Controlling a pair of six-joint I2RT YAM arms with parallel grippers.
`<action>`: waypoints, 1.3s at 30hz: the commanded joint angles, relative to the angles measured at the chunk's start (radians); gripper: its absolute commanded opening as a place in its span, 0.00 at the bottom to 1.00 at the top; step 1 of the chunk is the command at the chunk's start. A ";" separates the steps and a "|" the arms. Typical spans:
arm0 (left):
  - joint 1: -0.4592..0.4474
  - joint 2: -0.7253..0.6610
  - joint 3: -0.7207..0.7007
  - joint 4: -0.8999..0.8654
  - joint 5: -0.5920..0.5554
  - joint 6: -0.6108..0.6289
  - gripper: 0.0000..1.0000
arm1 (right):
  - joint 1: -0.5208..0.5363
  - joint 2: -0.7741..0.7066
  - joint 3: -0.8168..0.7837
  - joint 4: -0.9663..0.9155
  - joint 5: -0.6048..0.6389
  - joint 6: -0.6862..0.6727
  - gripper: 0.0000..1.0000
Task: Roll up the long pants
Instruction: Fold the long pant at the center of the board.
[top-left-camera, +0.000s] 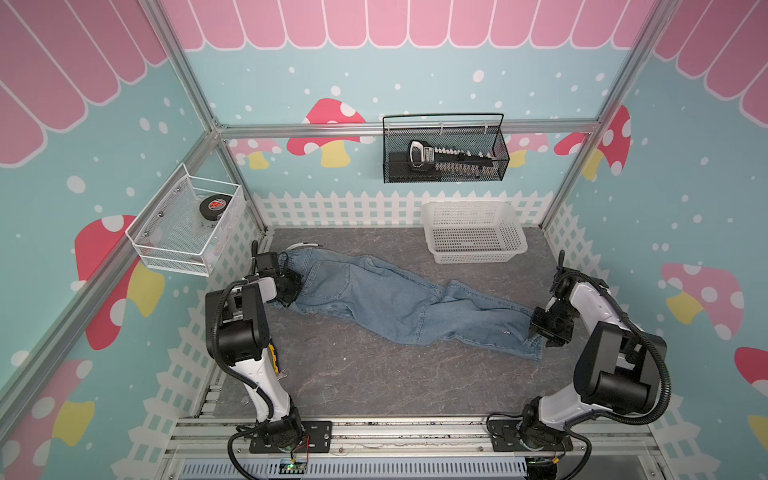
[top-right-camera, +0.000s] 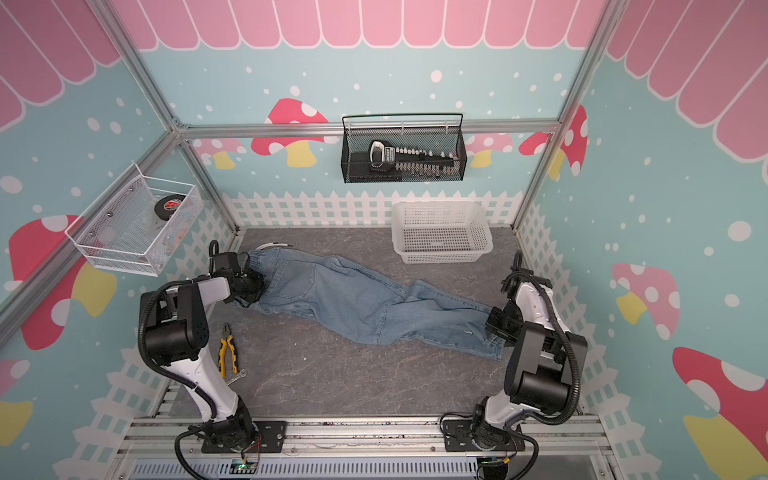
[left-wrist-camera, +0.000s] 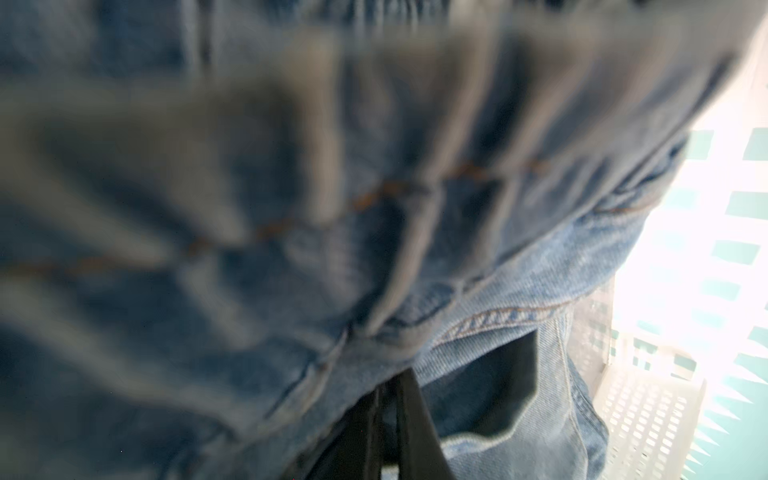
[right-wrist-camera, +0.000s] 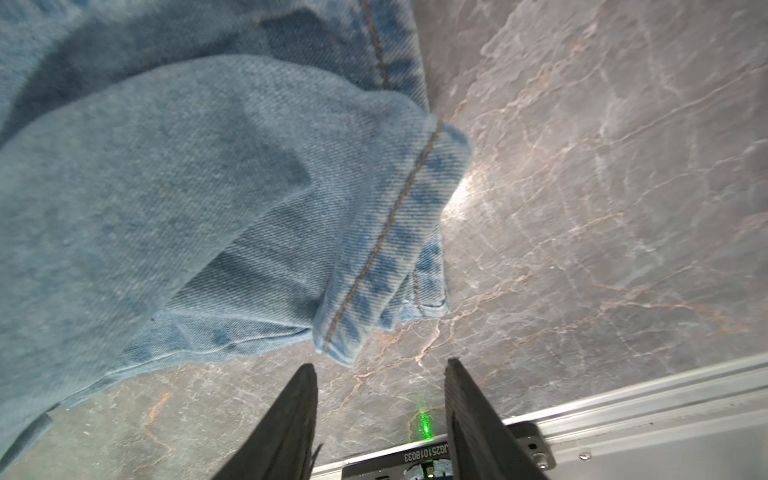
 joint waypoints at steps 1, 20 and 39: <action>-0.010 0.030 -0.011 0.020 0.028 -0.024 0.12 | 0.009 -0.003 -0.010 0.036 -0.047 0.033 0.50; 0.001 0.048 -0.010 0.015 0.038 -0.018 0.12 | 0.036 0.032 0.098 0.008 -0.072 0.015 0.00; 0.028 0.041 -0.013 0.000 0.037 0.001 0.12 | -0.165 0.186 0.431 -0.165 0.017 -0.106 0.02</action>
